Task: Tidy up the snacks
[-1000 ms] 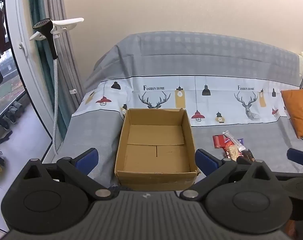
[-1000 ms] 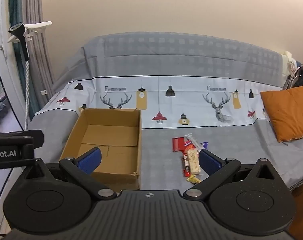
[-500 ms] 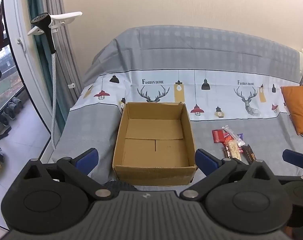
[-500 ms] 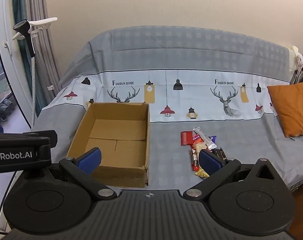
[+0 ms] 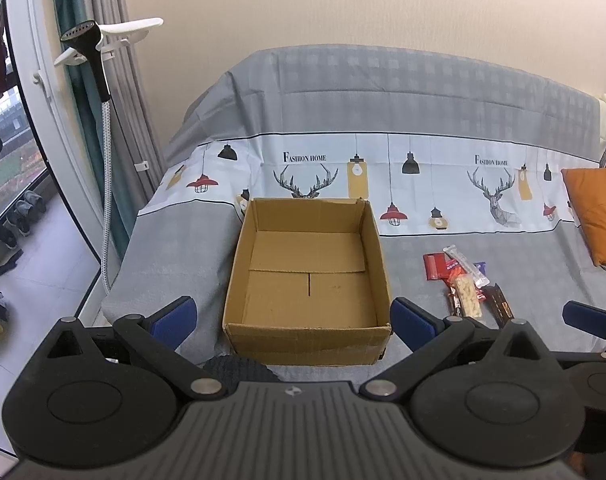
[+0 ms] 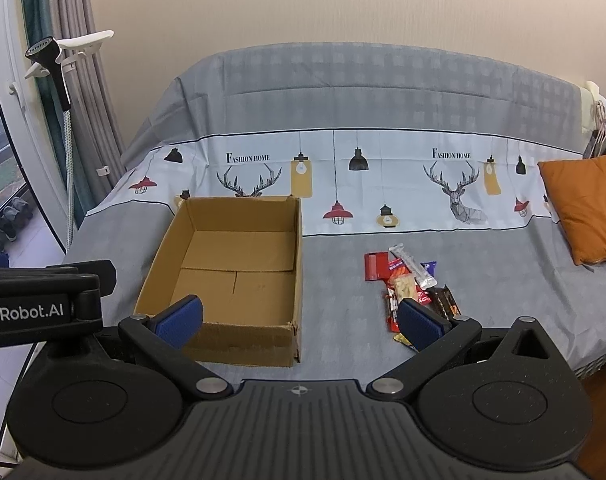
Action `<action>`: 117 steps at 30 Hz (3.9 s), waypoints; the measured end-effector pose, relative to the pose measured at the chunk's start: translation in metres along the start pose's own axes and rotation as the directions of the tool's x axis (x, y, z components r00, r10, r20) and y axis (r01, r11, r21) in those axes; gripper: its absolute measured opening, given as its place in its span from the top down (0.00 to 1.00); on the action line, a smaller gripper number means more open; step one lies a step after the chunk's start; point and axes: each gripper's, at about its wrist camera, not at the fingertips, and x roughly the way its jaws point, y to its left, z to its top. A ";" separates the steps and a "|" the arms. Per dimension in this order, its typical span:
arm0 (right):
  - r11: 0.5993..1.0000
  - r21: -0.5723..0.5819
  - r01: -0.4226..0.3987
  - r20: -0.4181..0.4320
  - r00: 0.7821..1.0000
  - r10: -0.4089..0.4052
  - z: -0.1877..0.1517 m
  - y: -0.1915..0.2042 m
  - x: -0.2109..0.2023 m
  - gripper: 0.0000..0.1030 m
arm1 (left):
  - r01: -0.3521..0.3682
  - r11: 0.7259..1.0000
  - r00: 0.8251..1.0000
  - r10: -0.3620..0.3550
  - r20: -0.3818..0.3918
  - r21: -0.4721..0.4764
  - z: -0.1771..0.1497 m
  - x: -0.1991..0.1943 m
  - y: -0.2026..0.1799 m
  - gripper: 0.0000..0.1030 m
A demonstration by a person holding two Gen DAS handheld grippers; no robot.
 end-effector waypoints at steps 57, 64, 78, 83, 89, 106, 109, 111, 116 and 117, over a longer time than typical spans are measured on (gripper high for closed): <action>1.000 0.016 -0.022 -0.054 0.998 0.023 -0.011 -0.002 0.013 0.00 | -0.008 1.000 1.000 0.008 -0.015 0.000 -0.014 0.008 -0.005 0.00; 0.999 0.038 -0.022 -0.117 0.993 0.026 -0.025 -0.008 0.039 0.00 | 0.008 1.000 0.998 -0.008 -0.061 0.005 -0.026 0.038 -0.007 0.00; 0.980 0.190 0.058 -0.093 0.995 -0.041 -0.102 -0.152 0.175 0.00 | 0.213 0.976 0.962 -0.201 -0.185 0.044 -0.073 0.229 -0.128 0.00; 0.953 0.301 0.028 -0.035 0.999 -0.018 -0.118 -0.240 0.226 0.00 | 0.264 0.960 0.949 -0.241 -0.206 0.096 -0.073 0.297 -0.197 0.00; 0.954 0.278 -0.113 0.006 0.993 0.115 -0.107 -0.293 0.293 0.10 | 0.346 0.929 0.926 -0.315 -0.209 0.133 -0.072 0.382 -0.257 0.05; 0.891 0.326 -0.316 -0.154 0.912 0.380 -0.095 -0.291 0.419 0.56 | 0.587 0.806 0.762 -0.580 -0.288 -0.069 -0.081 0.478 -0.273 0.90; 0.907 0.297 -0.298 -0.128 0.929 0.347 -0.090 -0.291 0.411 0.60 | 0.570 0.819 0.779 -0.563 -0.274 -0.064 -0.076 0.473 -0.265 0.96; 0.916 0.280 -0.287 -0.106 0.939 0.327 -0.088 -0.292 0.405 0.61 | 0.559 0.826 0.788 -0.556 -0.266 -0.072 -0.072 0.470 -0.256 0.96; 0.945 0.233 -0.230 -0.091 0.962 0.256 -0.088 -0.293 0.397 0.61 | 0.512 0.859 0.837 -0.498 -0.227 0.004 -0.065 0.456 -0.246 0.96; 0.950 0.223 -0.221 -0.094 0.965 0.246 -0.089 -0.293 0.396 0.61 | 0.505 0.863 0.843 -0.486 -0.230 0.026 -0.066 0.455 -0.247 0.96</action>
